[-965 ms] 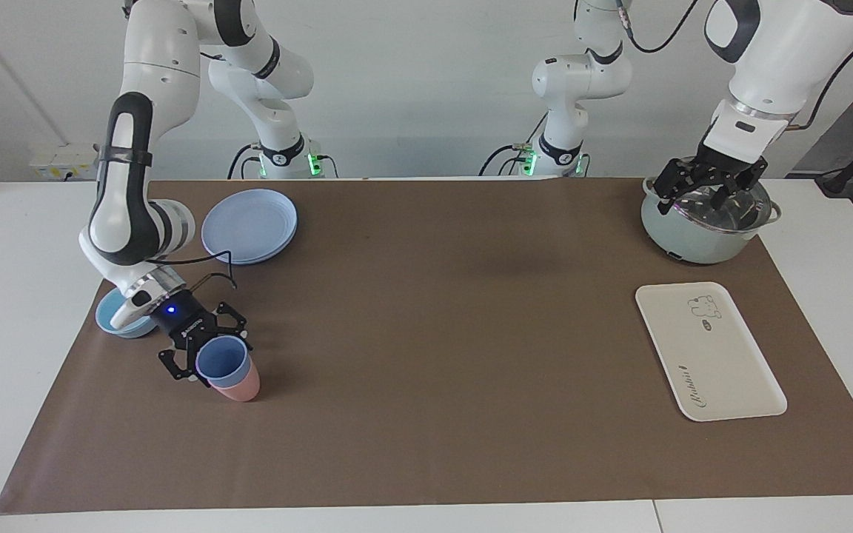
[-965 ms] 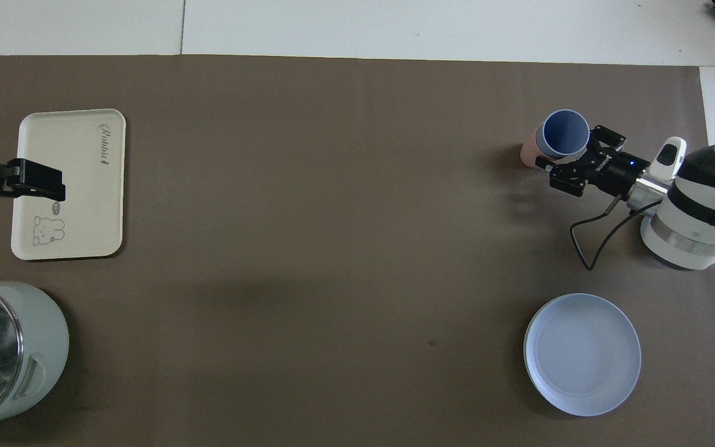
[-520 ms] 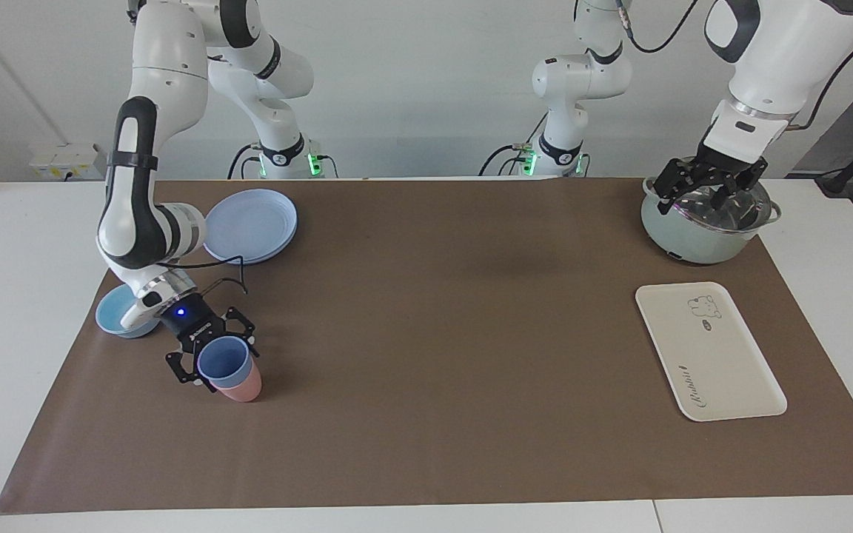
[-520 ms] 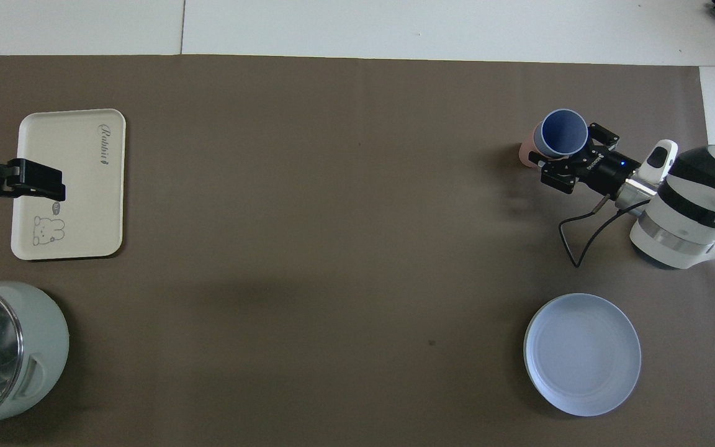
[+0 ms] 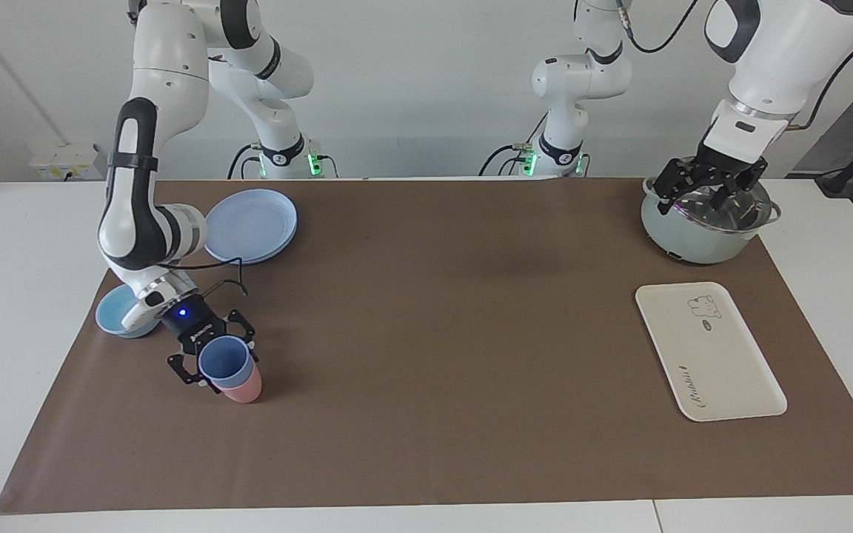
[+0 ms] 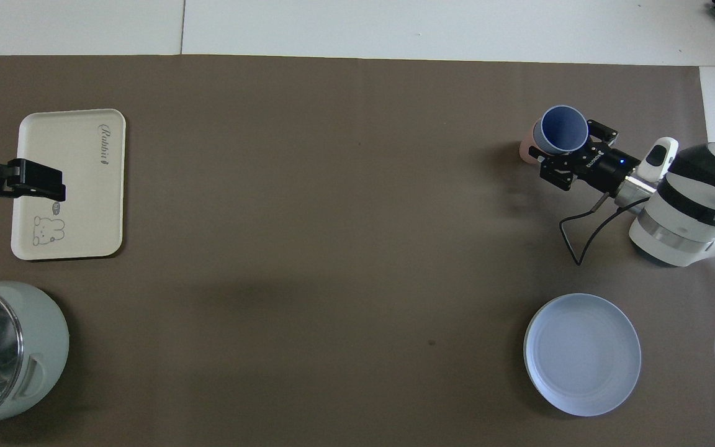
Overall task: Place cup on tray
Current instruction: 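Lift the cups with the right gripper while the left gripper reaches inward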
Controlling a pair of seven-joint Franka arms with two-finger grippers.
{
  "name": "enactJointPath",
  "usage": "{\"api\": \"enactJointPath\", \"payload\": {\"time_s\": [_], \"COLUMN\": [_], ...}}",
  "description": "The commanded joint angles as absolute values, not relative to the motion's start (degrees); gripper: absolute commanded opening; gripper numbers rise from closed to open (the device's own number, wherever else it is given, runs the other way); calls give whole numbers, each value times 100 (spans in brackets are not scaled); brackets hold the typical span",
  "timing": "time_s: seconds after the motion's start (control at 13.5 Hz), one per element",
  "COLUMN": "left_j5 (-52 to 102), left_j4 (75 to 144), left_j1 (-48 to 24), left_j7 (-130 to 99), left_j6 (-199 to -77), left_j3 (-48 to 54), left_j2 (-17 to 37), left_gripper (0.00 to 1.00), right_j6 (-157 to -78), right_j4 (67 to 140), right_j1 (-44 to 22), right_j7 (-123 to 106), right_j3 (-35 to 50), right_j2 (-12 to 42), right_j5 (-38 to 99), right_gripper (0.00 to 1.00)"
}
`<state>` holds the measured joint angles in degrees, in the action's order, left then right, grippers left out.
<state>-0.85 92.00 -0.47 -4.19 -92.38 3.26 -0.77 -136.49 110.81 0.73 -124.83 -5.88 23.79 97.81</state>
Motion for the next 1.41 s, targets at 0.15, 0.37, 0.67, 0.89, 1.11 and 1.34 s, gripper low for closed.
{"api": "enactJointPath", "payload": {"time_s": [0.15,0.37,0.67,0.89,1.11,1.34], "left_j5": [-114,-114,-114,392,1455,2414], "left_j4": [9316,9308,9360,9369,9352,9255], "left_j1": [8,-52,-70,-88,-88,-648], "left_j7": [-422,-431,-352,-413,-701,-2069], "left_j6": [-9114,-9132,-9043,-9088,-9306,-10122], "left_j3": [308,316,325,360,351,369], "left_j2": [-202,-202,-255,-220,-36,446], "left_gripper": [100,100,100,94,89,87], "right_j6": [-14764,-14898,-14495,-13644,-12747,-12542], "right_j4": [11091,11136,11083,10830,10215,10003], "right_j1": [-640,-782,-896,-931,-1132,-1607], "right_j7": [-10886,-9593,-7853,-6062,-5021,-4397], "right_j3": [-598,-598,-606,-598,-563,-571], "right_j2": [1654,1284,985,730,729,747], "right_j5": [8565,6966,5173,3338,1849,936], "right_gripper": [0,0,0,0,0,0]}}
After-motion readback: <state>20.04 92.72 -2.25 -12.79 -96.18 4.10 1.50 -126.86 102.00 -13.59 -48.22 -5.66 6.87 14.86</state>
